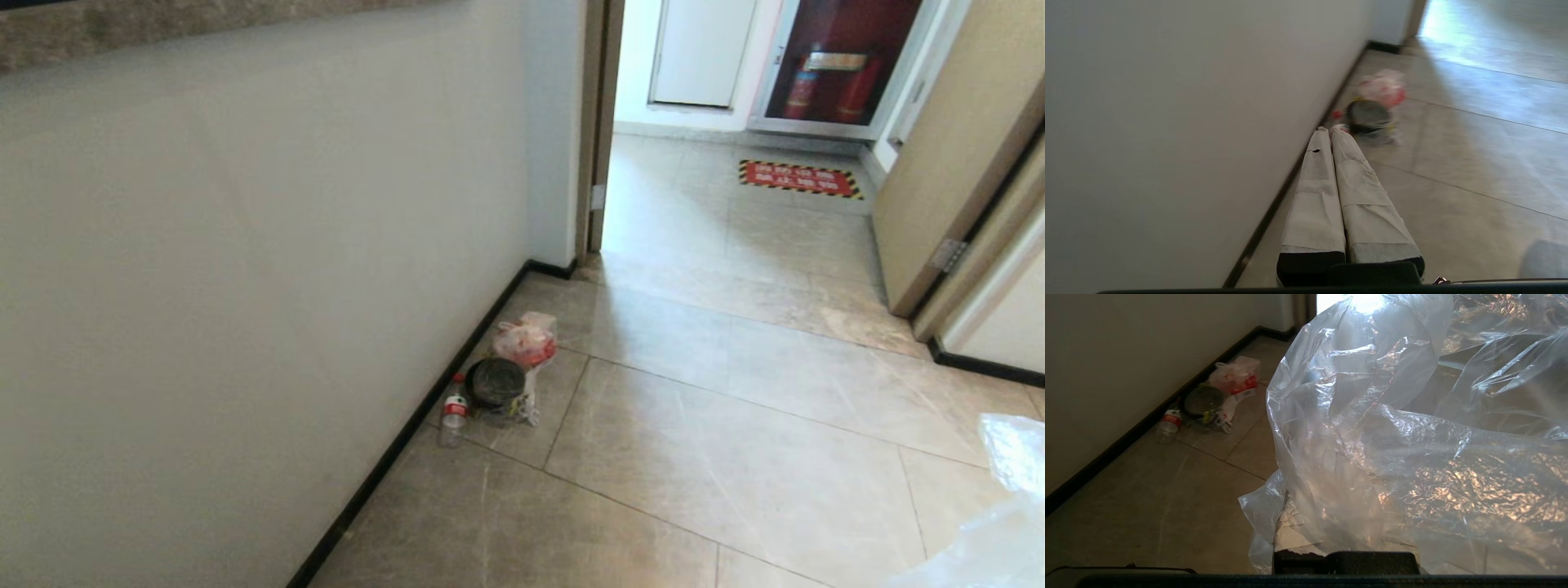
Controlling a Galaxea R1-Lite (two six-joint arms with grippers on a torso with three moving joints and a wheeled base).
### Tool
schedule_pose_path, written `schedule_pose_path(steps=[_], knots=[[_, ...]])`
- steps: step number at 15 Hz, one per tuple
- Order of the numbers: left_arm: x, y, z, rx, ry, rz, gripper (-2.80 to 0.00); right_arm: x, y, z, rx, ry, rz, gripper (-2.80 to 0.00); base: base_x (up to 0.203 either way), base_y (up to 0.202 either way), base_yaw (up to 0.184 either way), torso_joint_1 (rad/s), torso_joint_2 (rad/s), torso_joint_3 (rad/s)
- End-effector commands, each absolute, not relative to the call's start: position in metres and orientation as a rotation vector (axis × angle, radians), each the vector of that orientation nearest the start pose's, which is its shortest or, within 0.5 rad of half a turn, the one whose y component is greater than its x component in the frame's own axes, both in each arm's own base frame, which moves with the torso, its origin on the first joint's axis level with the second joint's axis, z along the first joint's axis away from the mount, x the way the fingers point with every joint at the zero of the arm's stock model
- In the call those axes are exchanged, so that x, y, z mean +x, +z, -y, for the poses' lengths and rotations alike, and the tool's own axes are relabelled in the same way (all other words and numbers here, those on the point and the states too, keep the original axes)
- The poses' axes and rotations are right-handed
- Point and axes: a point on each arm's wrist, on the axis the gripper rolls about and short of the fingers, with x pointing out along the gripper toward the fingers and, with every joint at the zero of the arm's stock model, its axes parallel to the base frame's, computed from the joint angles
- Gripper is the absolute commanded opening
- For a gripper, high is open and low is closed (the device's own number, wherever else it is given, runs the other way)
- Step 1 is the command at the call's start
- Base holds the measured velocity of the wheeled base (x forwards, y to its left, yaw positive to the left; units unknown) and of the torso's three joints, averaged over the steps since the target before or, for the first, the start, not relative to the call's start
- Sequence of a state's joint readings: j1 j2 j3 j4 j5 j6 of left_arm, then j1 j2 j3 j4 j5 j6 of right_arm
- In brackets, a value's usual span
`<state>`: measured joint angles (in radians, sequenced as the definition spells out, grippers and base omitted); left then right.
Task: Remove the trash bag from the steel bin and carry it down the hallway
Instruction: Put the trash bag at the door
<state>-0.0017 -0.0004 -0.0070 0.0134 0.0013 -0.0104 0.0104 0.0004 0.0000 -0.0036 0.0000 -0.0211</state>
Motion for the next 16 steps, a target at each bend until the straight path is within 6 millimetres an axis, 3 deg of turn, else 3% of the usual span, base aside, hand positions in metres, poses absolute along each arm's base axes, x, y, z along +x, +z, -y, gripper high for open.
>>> schedule_pose_path(steps=[1, 16], knots=[[-0.0233, 0.0758, -0.0001, -0.011, 0.0, -0.007, -2.8, -0.0226, 0.0756, 0.0002, -0.021, 0.011, 0.002, -2.8, 0.002, -0.013, 0.171, -0.002, 0.0, 0.003], [-0.0233, 0.0759, -0.0001, -0.008, -0.001, -0.007, -2.8, -0.0226, 0.0754, 0.0002, -0.021, 0.011, 0.0, -2.8, 0.001, -0.009, 0.173, 0.004, 0.0, 0.003]])
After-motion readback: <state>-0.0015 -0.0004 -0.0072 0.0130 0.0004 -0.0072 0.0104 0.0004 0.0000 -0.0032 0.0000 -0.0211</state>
